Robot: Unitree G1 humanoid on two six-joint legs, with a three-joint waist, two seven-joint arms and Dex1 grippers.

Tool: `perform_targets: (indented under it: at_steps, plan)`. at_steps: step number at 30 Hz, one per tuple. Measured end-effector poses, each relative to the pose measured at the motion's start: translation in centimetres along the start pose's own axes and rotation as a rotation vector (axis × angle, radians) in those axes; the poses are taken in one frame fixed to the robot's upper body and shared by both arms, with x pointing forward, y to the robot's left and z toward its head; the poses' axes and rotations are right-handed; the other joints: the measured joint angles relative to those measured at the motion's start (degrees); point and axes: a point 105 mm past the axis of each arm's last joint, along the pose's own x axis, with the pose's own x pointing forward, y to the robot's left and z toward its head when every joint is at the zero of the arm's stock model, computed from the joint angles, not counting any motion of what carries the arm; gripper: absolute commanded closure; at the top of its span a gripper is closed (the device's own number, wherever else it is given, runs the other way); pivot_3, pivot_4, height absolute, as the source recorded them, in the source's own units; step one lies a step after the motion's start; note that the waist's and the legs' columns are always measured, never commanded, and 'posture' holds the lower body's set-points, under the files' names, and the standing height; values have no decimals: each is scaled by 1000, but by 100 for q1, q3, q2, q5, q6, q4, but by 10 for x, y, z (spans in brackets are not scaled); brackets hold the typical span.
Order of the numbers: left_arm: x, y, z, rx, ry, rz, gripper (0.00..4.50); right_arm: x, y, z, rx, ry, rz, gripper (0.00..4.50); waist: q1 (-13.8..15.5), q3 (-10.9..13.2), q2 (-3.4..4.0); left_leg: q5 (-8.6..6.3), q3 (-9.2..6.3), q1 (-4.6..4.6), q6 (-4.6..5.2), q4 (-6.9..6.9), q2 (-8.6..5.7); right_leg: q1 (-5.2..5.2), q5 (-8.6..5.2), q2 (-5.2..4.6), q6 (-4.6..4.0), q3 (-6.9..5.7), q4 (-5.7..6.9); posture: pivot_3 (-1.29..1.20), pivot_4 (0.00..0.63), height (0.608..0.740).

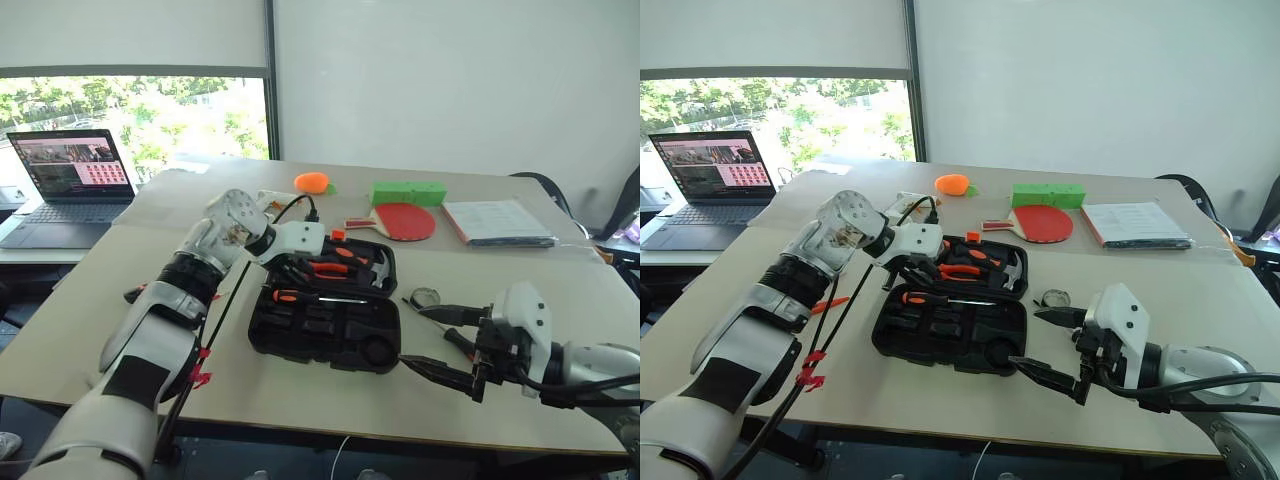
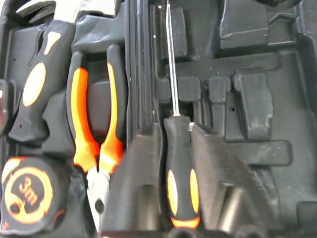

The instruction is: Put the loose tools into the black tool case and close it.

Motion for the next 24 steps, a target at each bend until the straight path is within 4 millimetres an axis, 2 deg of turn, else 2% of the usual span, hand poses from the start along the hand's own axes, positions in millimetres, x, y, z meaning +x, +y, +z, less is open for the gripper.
perform_targets:
  at_steps: [7,24]
  plan:
    - [15,-2,-10,9,58,-8,4478,-1,1,-4,15,10,-2,0,-1,0,0,0,-1,0,0,0,-1,0,0,0,0,1,1,0,150,736]
    - [29,-2,-16,95,110,2,4478,0,2,-3,19,0,-14,0,31,-2,2,-3,-4,2,5,23,-3,14,2,-1,5,0,3,0,150,736]
